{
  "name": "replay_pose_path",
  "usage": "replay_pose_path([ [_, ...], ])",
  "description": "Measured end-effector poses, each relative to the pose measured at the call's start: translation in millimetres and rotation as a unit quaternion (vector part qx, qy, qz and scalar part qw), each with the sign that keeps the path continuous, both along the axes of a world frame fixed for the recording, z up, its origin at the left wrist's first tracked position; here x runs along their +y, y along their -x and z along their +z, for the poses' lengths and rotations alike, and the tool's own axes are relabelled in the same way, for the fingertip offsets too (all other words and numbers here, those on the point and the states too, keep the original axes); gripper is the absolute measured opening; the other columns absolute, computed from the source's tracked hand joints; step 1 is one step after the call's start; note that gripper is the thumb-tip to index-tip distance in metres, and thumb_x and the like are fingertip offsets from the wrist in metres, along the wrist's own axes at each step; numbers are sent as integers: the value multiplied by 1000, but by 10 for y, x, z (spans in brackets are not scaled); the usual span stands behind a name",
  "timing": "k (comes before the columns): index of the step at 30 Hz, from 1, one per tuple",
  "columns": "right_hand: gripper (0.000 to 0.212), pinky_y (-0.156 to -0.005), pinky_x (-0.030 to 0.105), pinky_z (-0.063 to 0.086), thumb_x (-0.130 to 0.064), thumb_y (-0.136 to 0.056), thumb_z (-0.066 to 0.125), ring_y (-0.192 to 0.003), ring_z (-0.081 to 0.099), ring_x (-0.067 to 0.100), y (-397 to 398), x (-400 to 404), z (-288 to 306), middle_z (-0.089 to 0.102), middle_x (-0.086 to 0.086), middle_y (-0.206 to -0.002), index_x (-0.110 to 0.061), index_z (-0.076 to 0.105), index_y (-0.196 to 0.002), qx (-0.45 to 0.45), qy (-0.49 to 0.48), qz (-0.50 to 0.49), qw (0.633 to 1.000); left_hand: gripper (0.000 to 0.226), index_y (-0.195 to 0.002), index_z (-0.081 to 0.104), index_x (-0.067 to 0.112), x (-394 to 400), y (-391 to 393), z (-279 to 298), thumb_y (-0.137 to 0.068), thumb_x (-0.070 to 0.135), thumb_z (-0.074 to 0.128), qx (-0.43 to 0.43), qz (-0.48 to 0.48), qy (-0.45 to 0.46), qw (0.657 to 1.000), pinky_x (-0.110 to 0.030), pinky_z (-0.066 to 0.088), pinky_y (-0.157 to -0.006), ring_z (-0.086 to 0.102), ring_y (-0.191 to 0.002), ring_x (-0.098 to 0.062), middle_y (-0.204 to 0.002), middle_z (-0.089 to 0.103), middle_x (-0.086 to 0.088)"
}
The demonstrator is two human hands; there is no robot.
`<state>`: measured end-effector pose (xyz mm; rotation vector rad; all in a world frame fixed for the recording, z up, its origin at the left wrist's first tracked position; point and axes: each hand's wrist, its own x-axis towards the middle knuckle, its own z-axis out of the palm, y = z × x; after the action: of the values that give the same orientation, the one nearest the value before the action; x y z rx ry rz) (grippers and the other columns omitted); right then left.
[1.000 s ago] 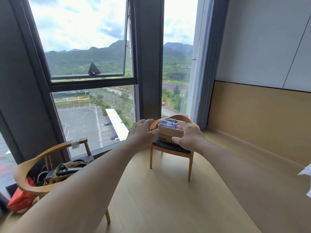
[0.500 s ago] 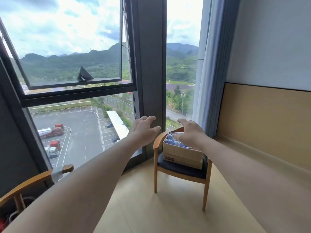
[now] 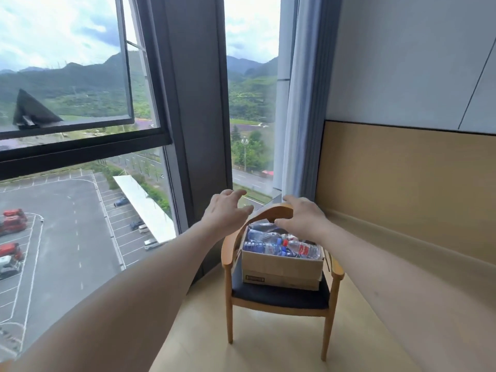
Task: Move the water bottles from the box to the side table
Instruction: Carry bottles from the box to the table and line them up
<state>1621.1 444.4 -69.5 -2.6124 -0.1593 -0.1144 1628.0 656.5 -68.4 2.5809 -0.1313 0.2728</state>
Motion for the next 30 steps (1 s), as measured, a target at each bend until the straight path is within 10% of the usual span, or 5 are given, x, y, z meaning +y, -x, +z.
replay_pose_path([
  [30, 77, -96, 41, 45, -53, -85, 66, -128, 50, 32, -4234, -404, -2124, 50, 10, -143, -29, 37, -152, 219, 19, -26, 975, 59, -147, 52, 28, -624, -4450, -1802, -90, 44, 52, 203, -54, -36, 977, -43, 44, -108, 49, -131, -31, -144, 56, -7],
])
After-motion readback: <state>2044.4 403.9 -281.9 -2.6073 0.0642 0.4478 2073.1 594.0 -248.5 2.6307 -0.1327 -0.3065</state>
